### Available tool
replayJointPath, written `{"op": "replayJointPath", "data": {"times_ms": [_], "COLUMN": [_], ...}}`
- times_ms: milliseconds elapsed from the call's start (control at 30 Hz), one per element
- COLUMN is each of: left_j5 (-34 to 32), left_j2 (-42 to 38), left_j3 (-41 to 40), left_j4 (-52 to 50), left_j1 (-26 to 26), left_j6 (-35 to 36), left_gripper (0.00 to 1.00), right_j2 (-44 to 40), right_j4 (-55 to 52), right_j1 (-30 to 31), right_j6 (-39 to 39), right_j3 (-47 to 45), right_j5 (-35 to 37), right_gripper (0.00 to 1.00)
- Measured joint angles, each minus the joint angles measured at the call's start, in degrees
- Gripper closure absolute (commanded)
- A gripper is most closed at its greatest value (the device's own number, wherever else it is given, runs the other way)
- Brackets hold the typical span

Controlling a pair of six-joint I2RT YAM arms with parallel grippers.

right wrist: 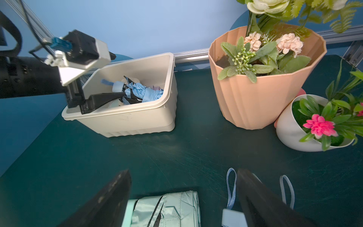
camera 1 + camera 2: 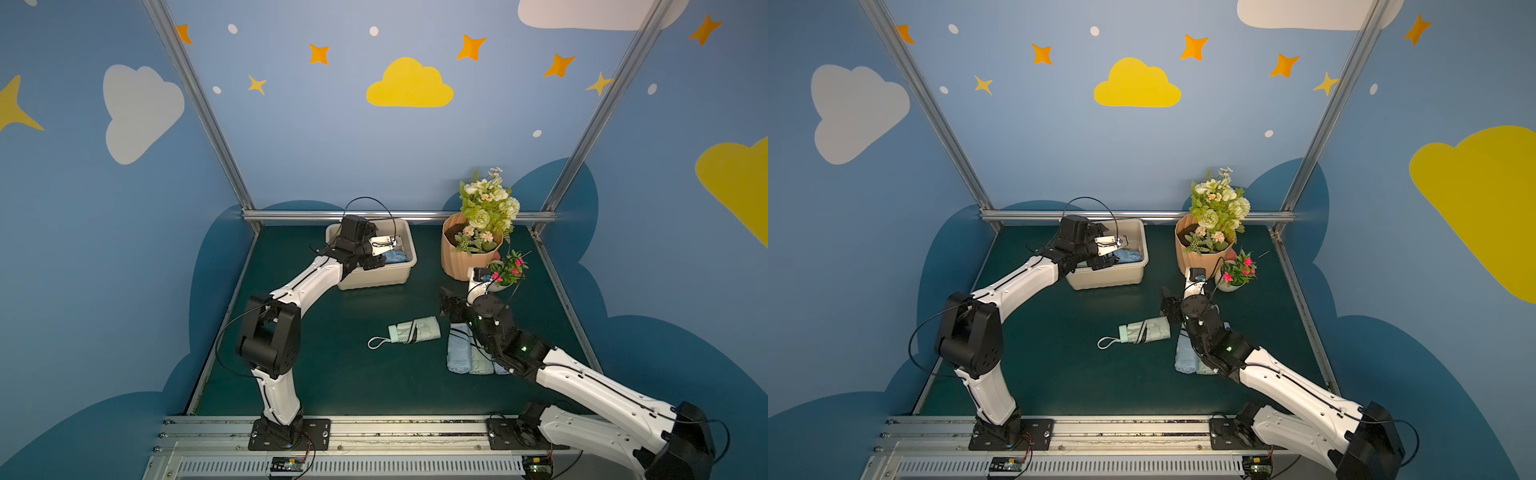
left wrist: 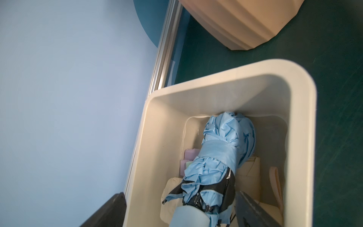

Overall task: Put the umbrella into the storage box
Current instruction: Place the umbrella in the storage box, then pick up the umbrella from the center of the board.

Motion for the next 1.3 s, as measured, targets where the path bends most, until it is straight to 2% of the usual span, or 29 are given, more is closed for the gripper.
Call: {"op": "replayJointPath", "data": {"times_ms": [200, 467, 767, 1000, 1133, 1300], "left_j5": [2.0, 2.8, 2.4, -1.9, -5.4, -8.9], "left_j2": [-9.9, -23.4, -35.2, -42.5, -44.5, -45.9], "left_j3": [-0.5, -8.0, -18.6, -26.8, -29.6, -31.8], "left_j4": [-2.5, 1.7, 9.5, 13.2, 14.2, 14.9], "left_j1": [0.9, 1.5, 1.5, 1.5, 1.8, 2.5], "left_j6": [-1.3, -8.9, -25.2, -36.7, -40.9, -44.5], "left_gripper": [0.08, 0.09, 0.09, 0.08, 0.08, 0.08], "right_j2": [0.1, 2.2, 6.5, 13.7, 19.1, 24.7], "right_j4": [0.0, 0.0, -1.9, -12.2, -19.7, -25.7], "right_j1": [0.0, 0.0, 0.0, 0.0, 0.0, -0.3], "right_j6": [-0.3, -4.5, -26.1, -43.6, -52.9, -60.4], "right_j3": [0.0, 0.2, 3.1, 10.5, 15.4, 19.2], "right_j5": [-0.5, -4.6, -21.0, -34.4, -37.0, -37.7], "right_gripper": [0.11, 0.10, 0.08, 0.06, 0.06, 0.06]}}
